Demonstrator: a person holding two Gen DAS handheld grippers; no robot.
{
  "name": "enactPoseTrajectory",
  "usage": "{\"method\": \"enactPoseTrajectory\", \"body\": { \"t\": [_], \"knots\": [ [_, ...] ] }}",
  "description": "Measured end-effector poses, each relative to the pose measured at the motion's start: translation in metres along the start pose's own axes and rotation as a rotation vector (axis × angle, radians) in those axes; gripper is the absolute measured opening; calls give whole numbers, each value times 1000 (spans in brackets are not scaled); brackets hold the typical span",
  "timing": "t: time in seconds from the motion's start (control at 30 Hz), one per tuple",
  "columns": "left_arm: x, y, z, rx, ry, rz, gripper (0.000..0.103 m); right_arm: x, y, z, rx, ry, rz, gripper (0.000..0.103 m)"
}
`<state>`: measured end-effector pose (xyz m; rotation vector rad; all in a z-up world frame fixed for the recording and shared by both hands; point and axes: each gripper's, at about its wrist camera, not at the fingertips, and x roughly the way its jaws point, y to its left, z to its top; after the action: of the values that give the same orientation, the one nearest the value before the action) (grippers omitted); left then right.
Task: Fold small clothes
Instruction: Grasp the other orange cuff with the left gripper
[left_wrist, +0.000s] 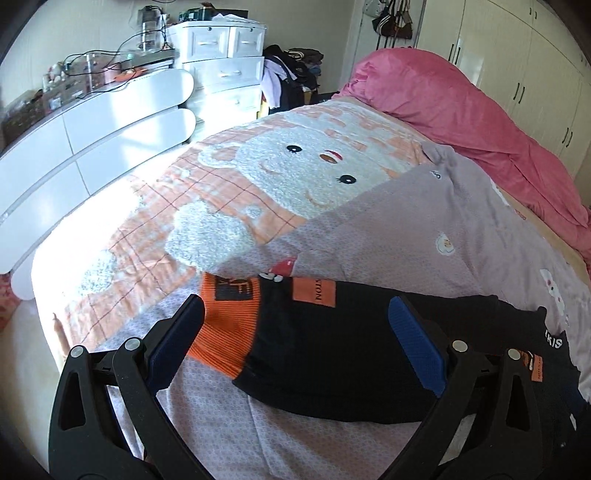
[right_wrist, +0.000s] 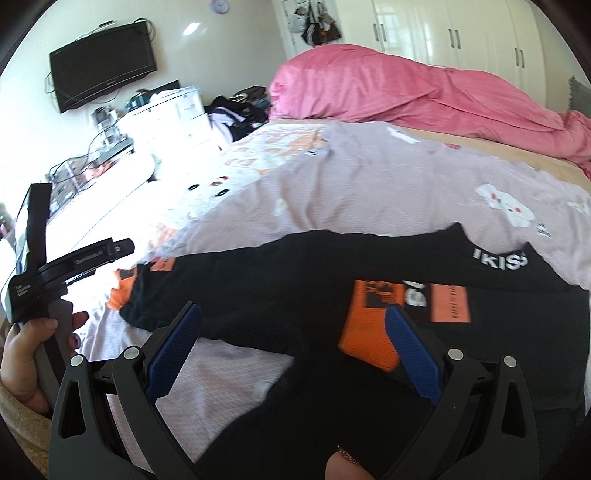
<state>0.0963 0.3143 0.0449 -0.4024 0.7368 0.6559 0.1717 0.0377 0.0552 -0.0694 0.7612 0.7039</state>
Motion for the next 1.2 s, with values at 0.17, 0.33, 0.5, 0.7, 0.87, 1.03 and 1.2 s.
{"method": "enactPoseTrajectory", "body": {
  "t": [0.17, 0.33, 0.5, 0.7, 0.87, 1.03, 1.2],
  "knots": [
    [11, 15, -1, -34, 27, 19, 93, 11, 18, 4, -29, 13, 21, 99],
    [21, 32, -2, -86, 50, 34, 93, 22, 31, 7, -56, 24, 35, 99],
    [39, 40, -5, -115, 94, 40, 93, 33, 37, 11, -57, 38, 41, 99],
    [56, 42, -8, -141, 121, 19, 87, 43, 38, 10, -41, 51, 49, 98],
    [65, 40, -10, -139, 132, 10, 55, 43, 34, 5, -8, 52, 60, 99],
    [62, 46, -9, -169, 130, -43, 18, 41, 27, -1, 30, 51, 70, 99],
    [43, 35, -5, -178, 76, -204, 9, 34, 14, -7, 67, 49, 69, 98]
  ]
}}
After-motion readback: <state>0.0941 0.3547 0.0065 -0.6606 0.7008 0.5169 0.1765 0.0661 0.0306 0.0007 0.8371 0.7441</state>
